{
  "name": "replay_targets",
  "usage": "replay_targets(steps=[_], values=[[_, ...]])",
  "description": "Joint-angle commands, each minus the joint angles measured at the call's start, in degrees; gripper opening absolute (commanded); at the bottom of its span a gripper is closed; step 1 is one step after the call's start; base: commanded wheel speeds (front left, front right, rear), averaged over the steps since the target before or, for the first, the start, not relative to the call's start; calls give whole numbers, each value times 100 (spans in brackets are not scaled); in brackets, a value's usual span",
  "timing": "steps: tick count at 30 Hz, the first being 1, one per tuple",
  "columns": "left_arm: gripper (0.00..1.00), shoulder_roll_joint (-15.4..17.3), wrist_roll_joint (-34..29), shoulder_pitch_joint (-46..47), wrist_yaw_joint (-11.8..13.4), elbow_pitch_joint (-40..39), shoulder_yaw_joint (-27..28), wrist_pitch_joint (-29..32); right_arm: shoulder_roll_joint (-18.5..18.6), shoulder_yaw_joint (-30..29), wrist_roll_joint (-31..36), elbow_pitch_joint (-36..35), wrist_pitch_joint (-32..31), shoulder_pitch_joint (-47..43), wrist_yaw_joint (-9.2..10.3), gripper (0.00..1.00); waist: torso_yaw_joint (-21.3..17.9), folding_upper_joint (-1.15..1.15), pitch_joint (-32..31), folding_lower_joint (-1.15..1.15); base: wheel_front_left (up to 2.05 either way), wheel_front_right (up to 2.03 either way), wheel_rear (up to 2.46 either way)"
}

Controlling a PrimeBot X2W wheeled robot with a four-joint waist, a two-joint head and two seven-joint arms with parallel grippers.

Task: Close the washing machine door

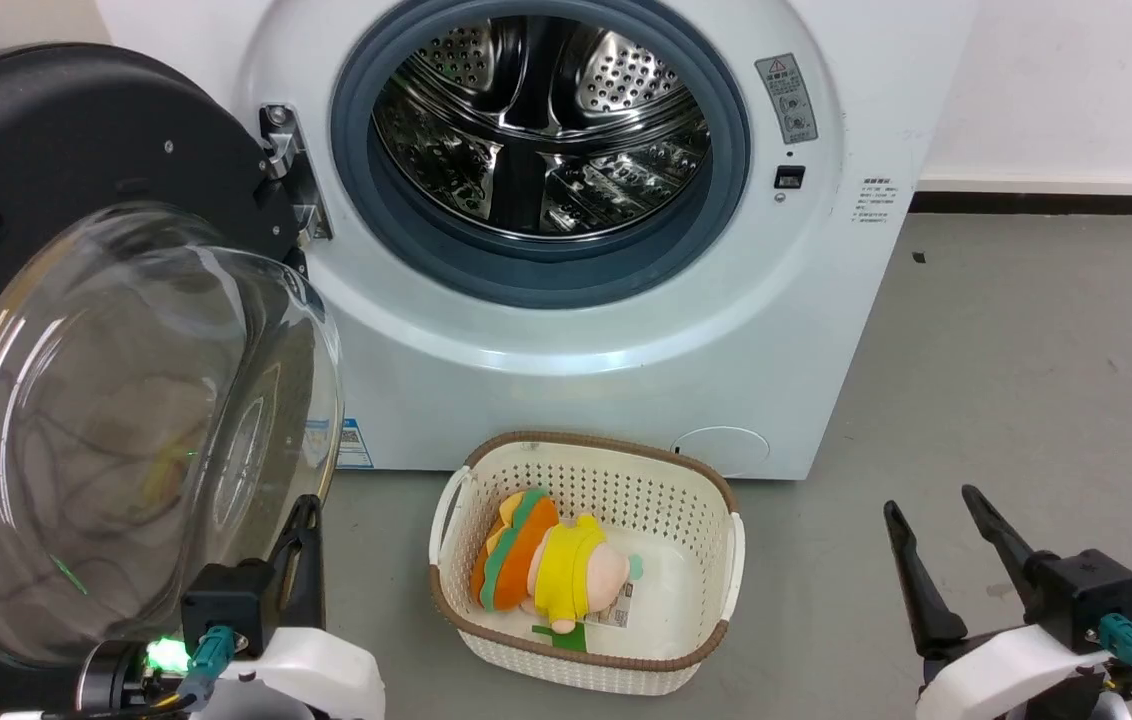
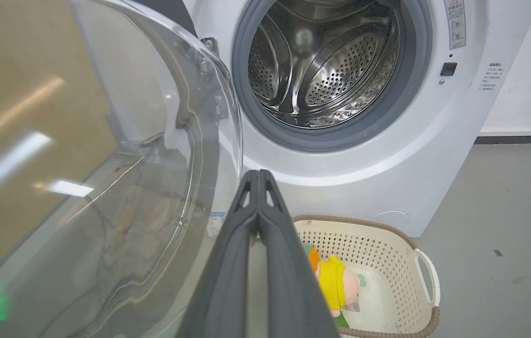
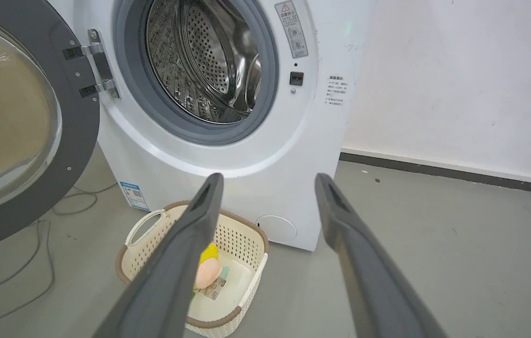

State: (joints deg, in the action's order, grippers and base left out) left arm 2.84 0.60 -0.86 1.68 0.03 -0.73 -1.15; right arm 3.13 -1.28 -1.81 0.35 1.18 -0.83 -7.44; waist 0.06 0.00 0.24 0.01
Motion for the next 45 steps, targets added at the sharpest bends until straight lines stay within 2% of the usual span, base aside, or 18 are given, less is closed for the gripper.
replay_targets(steps=[1, 11, 17, 31, 45], values=[[0, 13, 6, 91, 41, -50, 1, -66, -3, -35, -62, -13, 63, 55, -1, 100, 5, 0, 2, -1, 0, 0, 0], [0, 105, 56, 385, 33, -284, 52, -186, -5, -118, -166, -59, 183, 81, -1, 100, 108, 0, 35, -1, 0, 0, 0], [0, 149, 155, 690, -65, -476, 134, -257, -6, -172, -215, -87, 255, 90, -1, 100, 251, 0, 75, -1, 0, 0, 0], [0, 179, 467, 1625, -364, -707, 539, -425, -9, -285, -282, -143, 422, 138, -2, 100, 813, 0, 175, -1, 0, 0, 0], [0, 341, 1029, 2315, -493, -739, 1071, -580, -12, -410, -393, -165, 578, 142, -2, 100, 1397, 0, 221, -1, 0, 0, 0]])
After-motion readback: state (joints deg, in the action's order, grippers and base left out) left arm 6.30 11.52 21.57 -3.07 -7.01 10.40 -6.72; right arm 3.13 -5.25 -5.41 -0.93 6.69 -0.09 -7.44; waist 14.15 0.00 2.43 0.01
